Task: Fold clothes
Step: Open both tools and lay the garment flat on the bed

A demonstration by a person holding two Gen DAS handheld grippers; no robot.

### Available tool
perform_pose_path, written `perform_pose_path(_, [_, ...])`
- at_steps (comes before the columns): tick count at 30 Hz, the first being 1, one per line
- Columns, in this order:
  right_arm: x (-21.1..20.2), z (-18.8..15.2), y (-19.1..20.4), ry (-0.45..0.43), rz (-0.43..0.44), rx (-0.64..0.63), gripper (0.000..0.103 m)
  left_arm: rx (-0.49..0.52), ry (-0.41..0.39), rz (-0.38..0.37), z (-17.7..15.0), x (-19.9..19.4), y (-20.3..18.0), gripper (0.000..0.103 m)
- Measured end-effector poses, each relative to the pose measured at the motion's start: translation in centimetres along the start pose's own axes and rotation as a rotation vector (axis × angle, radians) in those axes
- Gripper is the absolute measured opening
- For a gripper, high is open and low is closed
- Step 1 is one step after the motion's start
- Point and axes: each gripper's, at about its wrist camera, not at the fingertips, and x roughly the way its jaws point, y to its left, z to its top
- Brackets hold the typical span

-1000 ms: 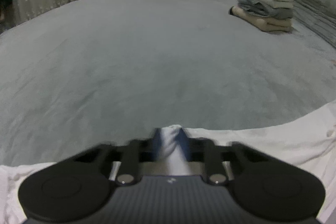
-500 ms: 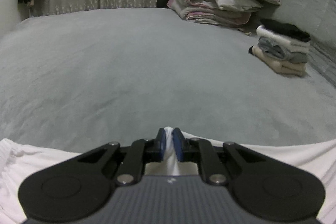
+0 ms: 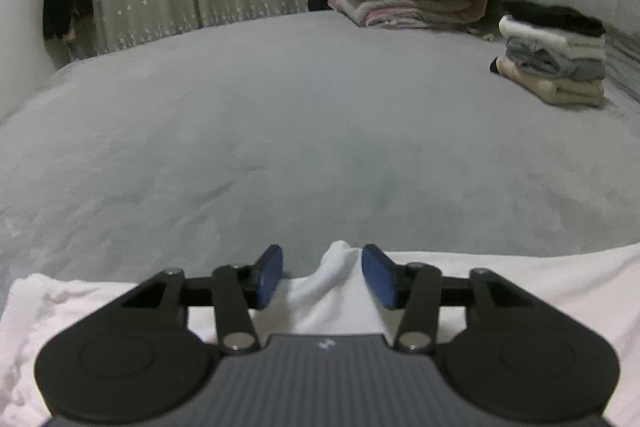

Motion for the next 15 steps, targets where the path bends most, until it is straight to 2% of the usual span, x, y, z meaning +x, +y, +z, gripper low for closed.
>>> perform_pose_path(2, [-0.6, 0.3, 0.7, -0.013, 0.021, 0.002, 0.03, -0.019, -0.004, 0.0, -0.2, -1.1, 0.6, 0.051])
perform_pose_path(5, [-1.2, 0.2, 2.3, -0.016, 0.078, -0.003, 0.03, -0.052, -0.008, 0.001, -0.8, -2.9, 1.6, 0.051])
perform_pose_path(15, [-1.3, -0.1, 10.6, -0.005, 0.361, -0.053, 0.03, -0.158, -0.019, 0.013, -5.6, -9.1, 6.2, 0.054])
